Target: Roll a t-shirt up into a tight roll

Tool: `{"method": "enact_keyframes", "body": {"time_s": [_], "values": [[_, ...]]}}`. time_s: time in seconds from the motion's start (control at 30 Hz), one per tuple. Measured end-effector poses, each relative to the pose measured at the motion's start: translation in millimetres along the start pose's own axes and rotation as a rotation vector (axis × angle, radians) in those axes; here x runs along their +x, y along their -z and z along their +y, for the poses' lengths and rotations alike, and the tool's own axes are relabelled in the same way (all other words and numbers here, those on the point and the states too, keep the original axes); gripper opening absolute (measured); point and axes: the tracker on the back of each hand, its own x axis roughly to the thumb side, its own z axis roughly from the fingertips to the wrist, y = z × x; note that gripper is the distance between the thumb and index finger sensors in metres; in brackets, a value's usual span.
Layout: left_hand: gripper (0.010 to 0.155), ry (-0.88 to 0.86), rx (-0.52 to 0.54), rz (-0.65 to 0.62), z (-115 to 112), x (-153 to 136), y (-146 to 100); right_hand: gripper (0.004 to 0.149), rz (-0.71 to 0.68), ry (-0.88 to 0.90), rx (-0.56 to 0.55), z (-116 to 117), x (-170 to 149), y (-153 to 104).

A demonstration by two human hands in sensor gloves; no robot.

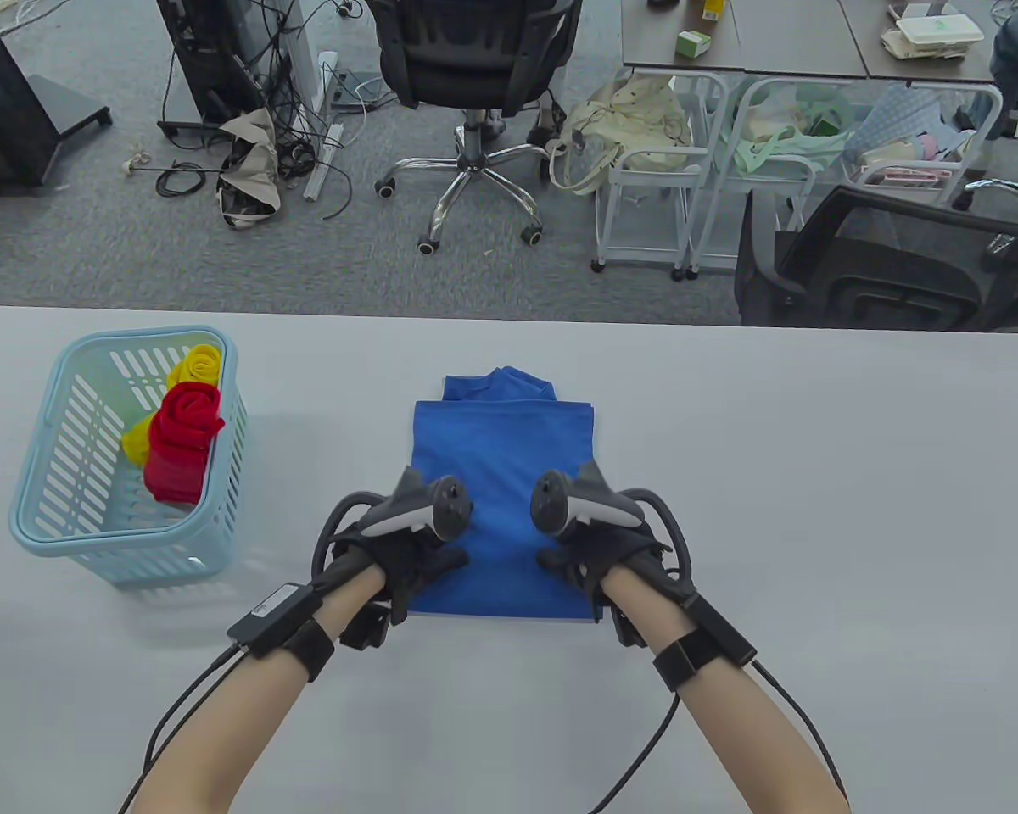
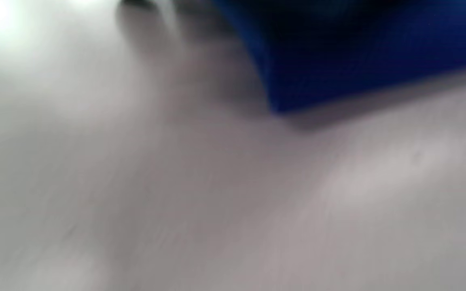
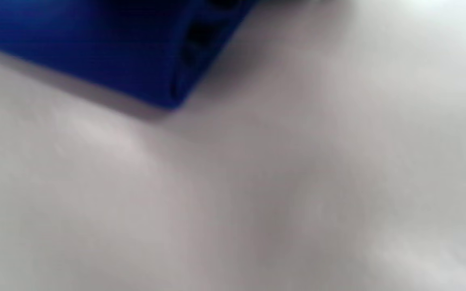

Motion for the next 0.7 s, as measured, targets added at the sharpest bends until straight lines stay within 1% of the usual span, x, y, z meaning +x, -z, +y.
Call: {"method": "enact_keyframes", "body": {"time_s": [0.03,0.07,0.1,0.13,0.17,0.2,0.23,0.3,0.37,0.4,0.47,0.5,0.53,0.57,0.63,0.7], "values": [[0.072,0.059,0.059,0.007,-5,2,-5,0.074,-0.003,0.022,-0.074,7,-2,-5],[0.072,0.056,0.1,-0.004,-6,4,-9,0.073,-0.011,0.051,-0.098,11,-3,-9],[0.072,0.018,0.11,-0.028,-8,7,-15,0.072,-0.016,0.081,-0.079,15,-4,-14],[0.072,0.005,0.094,-0.051,-10,10,-22,0.072,-0.013,0.073,-0.067,18,-5,-21],[0.071,0.015,0.105,-0.058,-11,11,-27,0.073,-0.014,0.056,-0.065,19,-6,-25],[0.071,0.045,0.144,-0.069,-11,13,-37,0.074,-0.015,0.033,-0.057,20,-8,-33],[0.071,0.064,0.192,-0.07,-11,15,-46,0.075,-0.013,0.034,-0.074,21,-11,-44],[0.071,0.045,0.271,-0.111,-13,16,-67,0.077,-0.036,0.079,-0.156,21,-14,-68],[0.071,-0.017,0.289,-0.16,-19,17,-76,0.075,-0.08,0.127,-0.198,24,-13,-86],[0.07,-0.052,0.256,-0.191,-26,18,-77,0.072,-0.112,0.134,-0.191,31,-10,-94],[0.069,-0.058,0.206,-0.196,-40,20,-72,0.066,-0.139,0.108,-0.156,45,-3,-97],[0.069,-0.036,0.189,-0.178,-46,21,-69,0.066,-0.128,0.07,-0.127,54,0,-95],[0.07,-0.004,0.212,-0.162,-50,21,-70,0.07,-0.122,0.035,-0.103,60,1,-94],[0.071,0.022,0.245,-0.153,-52,22,-71,0.071,-0.107,0.011,-0.129,63,3,-97],[0.071,0.043,0.267,-0.146,-50,24,-80,0.069,-0.123,-0.003,-0.156,59,3,-103],[0.071,0.095,0.348,-0.111,-46,28,-92,0.068,-0.101,0.014,-0.242,53,2,-110]]}}
